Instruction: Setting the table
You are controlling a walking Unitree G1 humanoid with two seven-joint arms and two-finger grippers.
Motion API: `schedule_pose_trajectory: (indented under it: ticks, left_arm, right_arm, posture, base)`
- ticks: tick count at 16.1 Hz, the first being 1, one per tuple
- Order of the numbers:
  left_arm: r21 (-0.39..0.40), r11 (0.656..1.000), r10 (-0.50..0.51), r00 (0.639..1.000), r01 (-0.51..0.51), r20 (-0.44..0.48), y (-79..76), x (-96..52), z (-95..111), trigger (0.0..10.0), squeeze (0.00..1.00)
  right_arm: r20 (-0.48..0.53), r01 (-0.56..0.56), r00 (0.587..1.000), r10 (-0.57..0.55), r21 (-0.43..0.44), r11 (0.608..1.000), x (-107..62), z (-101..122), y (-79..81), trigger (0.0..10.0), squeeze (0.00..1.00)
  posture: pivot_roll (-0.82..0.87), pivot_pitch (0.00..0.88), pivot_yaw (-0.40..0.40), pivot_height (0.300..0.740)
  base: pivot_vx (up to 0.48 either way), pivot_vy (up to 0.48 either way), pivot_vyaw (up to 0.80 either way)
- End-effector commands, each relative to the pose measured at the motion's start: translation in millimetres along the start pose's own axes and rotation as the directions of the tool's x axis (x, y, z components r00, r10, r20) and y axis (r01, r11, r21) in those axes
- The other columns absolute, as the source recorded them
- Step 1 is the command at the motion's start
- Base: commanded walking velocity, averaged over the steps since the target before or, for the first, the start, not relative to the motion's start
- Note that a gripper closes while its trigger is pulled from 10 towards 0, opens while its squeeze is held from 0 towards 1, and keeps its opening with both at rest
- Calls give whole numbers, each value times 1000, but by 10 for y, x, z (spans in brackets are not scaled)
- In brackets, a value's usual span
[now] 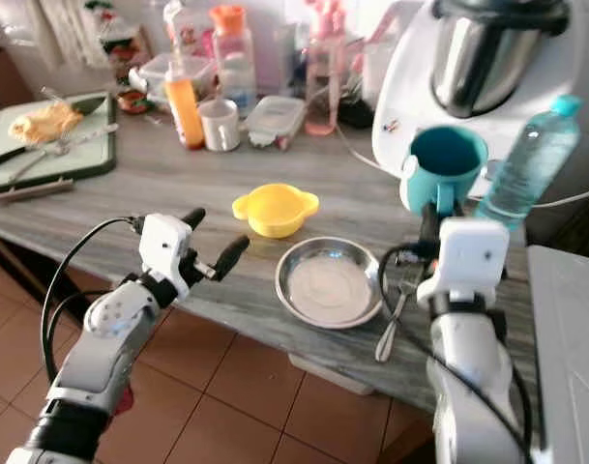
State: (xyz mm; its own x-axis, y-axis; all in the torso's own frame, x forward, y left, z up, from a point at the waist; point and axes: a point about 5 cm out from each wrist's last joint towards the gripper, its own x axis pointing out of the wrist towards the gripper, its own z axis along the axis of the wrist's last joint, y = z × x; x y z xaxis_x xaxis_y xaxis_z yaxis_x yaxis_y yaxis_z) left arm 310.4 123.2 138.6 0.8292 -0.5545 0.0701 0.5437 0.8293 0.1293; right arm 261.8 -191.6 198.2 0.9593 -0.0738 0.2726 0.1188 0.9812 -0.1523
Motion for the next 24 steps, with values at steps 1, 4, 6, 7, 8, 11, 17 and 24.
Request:
schedule_pose_trajectory:
  ticks: [1, 4, 6, 7, 8, 11, 17, 24]
  left_arm:
    - [-1, 998, -57, 998, 57, -5, -26, -13, 30, 10000, 0]
    - [10, 997, -80, 997, 81, -7, 1, -16, 62, 10000, 0]
    - [5, 996, -84, 996, 84, -8, -5, -26, 71, 10000, 0]
    - [2, 996, -86, 996, 86, -8, -13, -31, 72, 10000, 0]
    - [-1, 996, -87, 996, 87, -10, -24, -34, 64, 10000, 0]
    - [-8, 996, -87, 996, 87, -9, -40, -28, 61, 10000, 0]
    - [-8, 995, -98, 995, 98, -9, -60, -7, 74, 10000, 0]
    - [-8, 994, -107, 994, 107, -12, -68, -13, 72, 10000, 0]
  right_arm:
    - [-43, -33, 998, 35, 28, 999, 87, -47, -33, 10000, 0]
    - [-139, -57, 988, 70, 93, 994, 191, -154, -111, 10000, 0]
    - [-194, -116, 972, 132, 93, 989, 219, -208, -122, 10000, 0]
    - [-216, -125, 965, 147, 114, 986, 215, -224, -116, 10000, 0]
    - [-224, -134, 962, 156, 110, 985, 198, -234, -112, 10000, 0]
    - [-243, -147, 955, 169, 105, 983, 136, -307, -97, 10000, 0]
    - [-251, -174, 948, 196, 109, 979, 121, -357, -71, 10000, 0]
    - [-277, -178, 942, 192, 77, 981, 89, -455, -120, 10000, 0]
  posture:
    - [47, 132, 16, 740]
    - [56, 135, 11, 740]
    - [60, 132, 4, 740]
    - [60, 132, 3, 740]
    - [61, 131, 1, 740]
    - [58, 131, 3, 740]
    - [58, 136, 10, 740]
    - [61, 137, 10, 740]
  base:
    - [0, 0, 0]
    - [0, 0, 0]
    - [0, 0, 0]
    - [0, 0, 0]
    - [0, 0, 0]
    - [0, 0, 0]
    - [0, 0, 0]
    - [0, 0, 0]
